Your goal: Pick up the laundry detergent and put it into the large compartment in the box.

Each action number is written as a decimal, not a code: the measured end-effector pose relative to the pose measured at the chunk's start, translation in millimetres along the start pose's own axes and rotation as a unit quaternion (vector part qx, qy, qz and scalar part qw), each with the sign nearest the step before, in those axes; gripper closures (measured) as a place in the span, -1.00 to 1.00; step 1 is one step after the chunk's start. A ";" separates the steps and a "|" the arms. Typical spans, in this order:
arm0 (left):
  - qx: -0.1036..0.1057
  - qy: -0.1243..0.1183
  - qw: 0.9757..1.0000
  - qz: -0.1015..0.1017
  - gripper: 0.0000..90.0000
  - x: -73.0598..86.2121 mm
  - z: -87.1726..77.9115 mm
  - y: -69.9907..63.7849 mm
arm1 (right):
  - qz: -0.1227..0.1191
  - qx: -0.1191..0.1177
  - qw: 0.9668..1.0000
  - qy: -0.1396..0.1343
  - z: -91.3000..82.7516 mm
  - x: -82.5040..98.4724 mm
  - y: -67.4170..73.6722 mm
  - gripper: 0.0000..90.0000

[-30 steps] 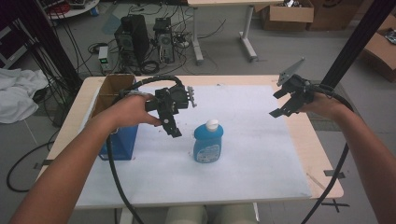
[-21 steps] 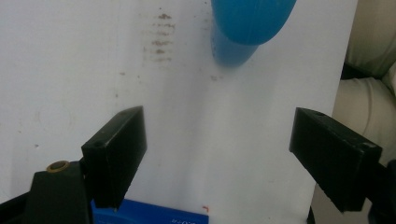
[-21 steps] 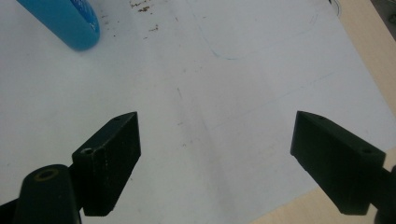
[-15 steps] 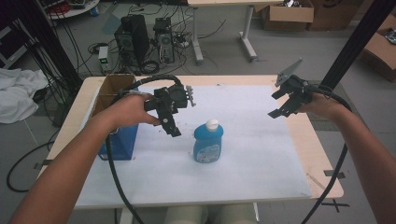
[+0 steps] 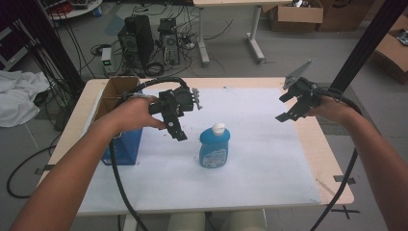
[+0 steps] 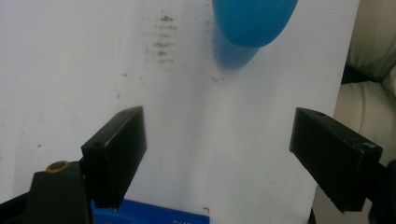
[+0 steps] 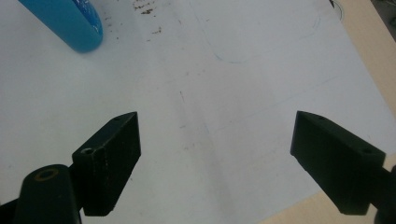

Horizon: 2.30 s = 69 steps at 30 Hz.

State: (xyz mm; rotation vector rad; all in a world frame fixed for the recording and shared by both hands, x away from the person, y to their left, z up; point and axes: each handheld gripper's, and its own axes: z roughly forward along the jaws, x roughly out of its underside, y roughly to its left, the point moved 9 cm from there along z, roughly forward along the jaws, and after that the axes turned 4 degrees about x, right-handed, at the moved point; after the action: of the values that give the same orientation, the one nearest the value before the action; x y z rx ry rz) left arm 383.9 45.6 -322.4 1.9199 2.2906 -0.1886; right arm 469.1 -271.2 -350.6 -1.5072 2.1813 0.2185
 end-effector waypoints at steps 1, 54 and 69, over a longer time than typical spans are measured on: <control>-0.001 -0.001 1.000 -0.001 -0.57 -0.1 -0.2 0.4 | 0.002 0.001 1.000 0.000 0.3 0.1 -0.3 -0.64; 0.006 -0.028 0.999 0.020 -0.59 -71.3 1.2 -18.4 | -0.008 0.002 1.000 -0.002 -0.1 -1.8 5.7 -0.64; 0.005 -0.017 1.000 0.016 -0.60 -81.7 21.4 -15.7 | -0.009 0.000 1.000 -0.004 1.9 -1.9 6.3 -0.64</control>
State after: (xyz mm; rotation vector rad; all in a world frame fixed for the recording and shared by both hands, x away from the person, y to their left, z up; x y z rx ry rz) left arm 383.2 -40.1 -327.7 1.9403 2.2409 -0.2289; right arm 464.5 -266.5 -352.3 -1.5219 2.1600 0.2185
